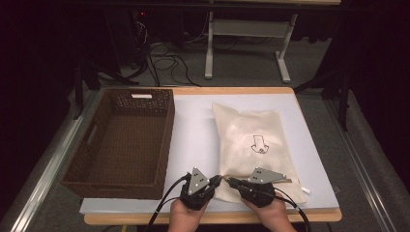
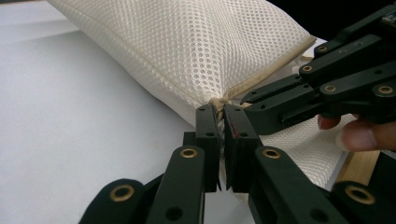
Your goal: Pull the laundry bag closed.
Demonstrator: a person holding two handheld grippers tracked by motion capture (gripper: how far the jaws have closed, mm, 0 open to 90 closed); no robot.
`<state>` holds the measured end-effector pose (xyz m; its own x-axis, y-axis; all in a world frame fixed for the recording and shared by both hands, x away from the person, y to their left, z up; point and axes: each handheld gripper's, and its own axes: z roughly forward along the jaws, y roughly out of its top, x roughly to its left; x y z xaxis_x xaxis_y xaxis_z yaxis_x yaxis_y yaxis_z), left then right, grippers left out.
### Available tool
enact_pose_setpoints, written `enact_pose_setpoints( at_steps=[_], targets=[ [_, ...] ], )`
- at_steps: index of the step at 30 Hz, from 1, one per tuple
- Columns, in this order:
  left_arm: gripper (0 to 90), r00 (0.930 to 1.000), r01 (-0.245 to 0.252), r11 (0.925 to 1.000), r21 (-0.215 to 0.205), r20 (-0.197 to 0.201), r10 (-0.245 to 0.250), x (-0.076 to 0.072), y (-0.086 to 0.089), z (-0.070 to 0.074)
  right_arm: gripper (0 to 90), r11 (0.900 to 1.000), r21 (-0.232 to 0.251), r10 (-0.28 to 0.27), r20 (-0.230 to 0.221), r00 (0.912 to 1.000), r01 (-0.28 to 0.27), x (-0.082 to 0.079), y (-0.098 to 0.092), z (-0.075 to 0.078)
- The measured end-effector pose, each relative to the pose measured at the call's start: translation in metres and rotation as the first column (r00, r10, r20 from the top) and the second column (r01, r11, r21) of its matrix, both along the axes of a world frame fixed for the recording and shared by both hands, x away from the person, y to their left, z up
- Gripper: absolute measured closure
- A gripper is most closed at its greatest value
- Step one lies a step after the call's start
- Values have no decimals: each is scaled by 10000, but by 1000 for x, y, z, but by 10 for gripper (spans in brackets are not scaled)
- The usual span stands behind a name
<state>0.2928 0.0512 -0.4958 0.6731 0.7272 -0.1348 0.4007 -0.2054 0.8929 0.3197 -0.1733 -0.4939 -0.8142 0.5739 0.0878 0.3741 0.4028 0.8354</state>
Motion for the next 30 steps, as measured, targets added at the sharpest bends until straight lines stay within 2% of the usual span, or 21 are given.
enact_pose_setpoints(
  at_steps=[8,13,21,23,28,30],
  targets=[
    [859,9999,-58,10000,-48,-97,58,1,3,-1,887,9999,-86,98,-35,9999,-98,1,-1,-2],
    [859,9995,-250,9991,-339,-176,244,4,9,0,887,9989,-296,-363,-155,9992,358,7,-10,-5],
    [854,9991,-188,9998,15,-386,188,5,9,-4,885,9968,-735,-311,-23,9995,309,5,-15,-4],
    [854,9991,-153,9999,60,-387,155,5,8,-4,885,9969,-715,-335,-200,9992,320,6,-19,-4],
    [853,9992,-168,9993,328,-359,179,5,8,-5,885,9954,-900,-335,-153,9993,320,5,-24,-4],
    [853,9989,-189,9995,269,-424,201,6,8,-6,885,9945,-961,-432,-190,9989,411,5,-29,-3]
  ],
)
